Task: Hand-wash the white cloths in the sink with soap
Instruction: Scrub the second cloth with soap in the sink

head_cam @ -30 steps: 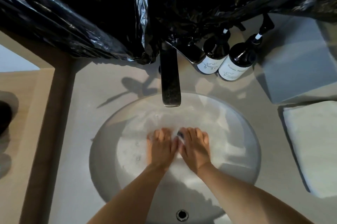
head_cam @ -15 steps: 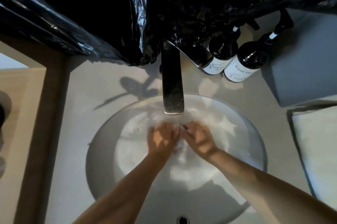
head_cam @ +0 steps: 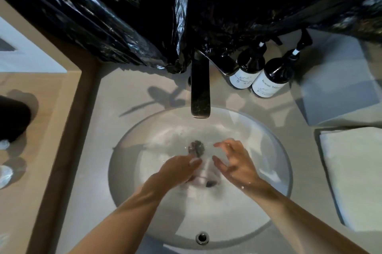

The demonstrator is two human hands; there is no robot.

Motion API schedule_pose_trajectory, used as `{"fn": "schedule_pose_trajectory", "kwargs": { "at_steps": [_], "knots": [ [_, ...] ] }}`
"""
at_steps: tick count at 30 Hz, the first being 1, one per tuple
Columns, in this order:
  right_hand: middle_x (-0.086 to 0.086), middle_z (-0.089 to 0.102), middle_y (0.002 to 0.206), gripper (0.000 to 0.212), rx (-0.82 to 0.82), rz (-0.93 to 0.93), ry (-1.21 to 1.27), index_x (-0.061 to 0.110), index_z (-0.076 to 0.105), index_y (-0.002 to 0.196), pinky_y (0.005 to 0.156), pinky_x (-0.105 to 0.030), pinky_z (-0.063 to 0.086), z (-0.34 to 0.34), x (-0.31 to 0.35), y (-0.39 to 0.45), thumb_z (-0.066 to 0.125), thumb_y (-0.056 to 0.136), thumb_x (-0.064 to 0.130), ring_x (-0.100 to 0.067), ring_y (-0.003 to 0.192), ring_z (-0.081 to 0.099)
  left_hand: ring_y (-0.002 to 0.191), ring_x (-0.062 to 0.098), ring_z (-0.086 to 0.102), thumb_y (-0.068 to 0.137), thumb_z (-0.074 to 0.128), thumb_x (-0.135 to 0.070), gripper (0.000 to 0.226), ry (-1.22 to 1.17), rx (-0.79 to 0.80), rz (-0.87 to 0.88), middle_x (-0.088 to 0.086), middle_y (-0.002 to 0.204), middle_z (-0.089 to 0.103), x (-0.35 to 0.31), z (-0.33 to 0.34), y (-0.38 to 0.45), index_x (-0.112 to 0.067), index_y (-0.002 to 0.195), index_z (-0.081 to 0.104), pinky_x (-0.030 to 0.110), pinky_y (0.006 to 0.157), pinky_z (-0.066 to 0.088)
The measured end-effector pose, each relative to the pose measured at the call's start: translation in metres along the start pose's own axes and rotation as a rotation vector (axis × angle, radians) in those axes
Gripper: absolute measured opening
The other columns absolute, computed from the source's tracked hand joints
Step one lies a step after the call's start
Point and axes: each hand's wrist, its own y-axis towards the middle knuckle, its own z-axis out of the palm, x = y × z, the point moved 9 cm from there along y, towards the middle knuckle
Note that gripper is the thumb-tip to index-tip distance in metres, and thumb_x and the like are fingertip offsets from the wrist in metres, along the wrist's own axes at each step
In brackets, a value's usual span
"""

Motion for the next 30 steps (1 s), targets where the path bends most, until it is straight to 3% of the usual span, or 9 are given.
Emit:
{"fn": "schedule_pose_trajectory", "kwargs": {
  "at_steps": [2, 5, 9, 11, 15, 18, 23, 26, 30],
  "knots": [
    [0.01, 0.055, 0.117, 0.059, 0.099, 0.079, -0.078, 0.031, 0.06, 0.119, 0.093, -0.031, 0.034, 0.029, 0.003, 0.009, 0.022, 0.085, 0.062, -0.014, 0.114, 0.046, 0.097, 0.025, 0.062, 0.1, 0.032, -0.053, 0.053, 0.238, -0.081, 0.05, 0.006, 0.101, 0.067, -0.011, 0.0, -0.004, -0.016, 0.099, 0.07, 0.032, 0.083, 0.041],
    [0.003, 0.065, 0.086, 0.044, 0.082, 0.145, -0.272, 0.025, 0.067, 0.084, 0.079, -0.039, 0.043, 0.055, 0.011, 0.002, 0.028, 0.091, 0.046, -0.024, 0.084, 0.057, 0.115, 0.012, 0.046, 0.095, 0.035, -0.049, 0.049, 0.308, -0.328, 0.195, -0.009, 0.118, 0.056, -0.022, -0.005, -0.01, -0.024, 0.087, 0.076, 0.034, 0.096, 0.025],
    [-0.004, 0.056, 0.078, 0.03, -0.058, 0.218, -0.336, 0.02, 0.058, 0.077, 0.069, -0.042, 0.043, 0.059, 0.007, -0.014, 0.034, 0.089, 0.034, -0.029, 0.073, 0.052, 0.094, 0.015, 0.048, 0.079, 0.02, -0.053, 0.038, 0.026, -0.246, 0.156, -0.009, 0.089, 0.053, -0.009, 0.018, -0.001, -0.027, 0.065, 0.043, 0.037, 0.088, 0.028],
    [-0.004, 0.055, 0.08, 0.031, -0.095, 0.248, -0.318, 0.02, 0.058, 0.079, 0.07, -0.043, 0.041, 0.059, 0.001, -0.011, 0.031, 0.088, 0.035, -0.029, 0.074, 0.052, 0.083, 0.02, 0.049, 0.079, 0.017, -0.054, 0.035, -0.059, -0.296, 0.093, -0.006, 0.081, 0.051, -0.004, 0.021, 0.001, -0.029, 0.073, 0.04, 0.039, 0.085, 0.036],
    [0.0, 0.057, 0.07, 0.031, 0.014, 0.237, -0.327, 0.025, 0.057, 0.068, 0.066, -0.038, 0.04, 0.065, 0.003, 0.013, 0.031, 0.081, 0.035, -0.025, 0.066, 0.053, 0.108, 0.023, 0.058, 0.081, 0.001, -0.058, 0.074, -0.009, -0.344, -0.065, -0.001, 0.113, 0.065, 0.009, 0.026, 0.018, -0.027, 0.115, 0.06, 0.038, 0.098, 0.041],
    [0.006, 0.062, 0.076, 0.05, 0.069, 0.326, -0.196, 0.024, 0.067, 0.077, 0.069, -0.031, 0.043, 0.067, -0.008, 0.033, 0.026, 0.096, 0.046, -0.015, 0.074, 0.059, 0.099, 0.025, 0.063, 0.079, -0.005, -0.059, 0.085, -0.118, -0.341, -0.094, 0.006, 0.106, 0.069, 0.012, 0.023, 0.036, -0.024, 0.105, 0.068, 0.036, 0.092, 0.046],
    [0.007, 0.065, 0.088, 0.046, 0.168, 0.382, 0.05, 0.023, 0.069, 0.094, 0.075, -0.028, 0.046, 0.071, -0.016, 0.04, 0.035, 0.099, 0.053, -0.016, 0.085, 0.062, 0.121, 0.028, 0.053, 0.105, 0.031, -0.034, 0.04, -0.13, -0.135, -0.176, 0.011, 0.131, 0.058, 0.008, 0.025, 0.042, -0.015, 0.129, 0.055, 0.03, 0.098, 0.038],
    [0.005, 0.062, 0.092, 0.035, 0.079, 0.384, 0.194, 0.036, 0.063, 0.088, 0.073, -0.021, 0.035, 0.059, -0.019, 0.029, 0.039, 0.091, 0.062, -0.013, 0.086, 0.055, 0.125, 0.029, 0.052, 0.103, 0.031, -0.043, 0.048, -0.053, -0.141, -0.009, 0.01, 0.132, 0.057, -0.005, 0.015, 0.035, -0.011, 0.13, 0.055, 0.038, 0.104, 0.038],
    [0.005, 0.062, 0.082, 0.058, -0.033, 0.145, -0.006, 0.028, 0.055, 0.074, 0.074, -0.024, 0.026, 0.01, 0.001, 0.019, 0.013, 0.084, 0.067, -0.017, 0.087, 0.055, 0.062, 0.018, 0.062, 0.092, 0.032, -0.054, 0.052, 0.029, -0.411, 0.195, 0.001, 0.062, 0.062, -0.024, -0.022, 0.008, -0.019, 0.063, 0.057, 0.034, 0.066, 0.05]
  ]
}}
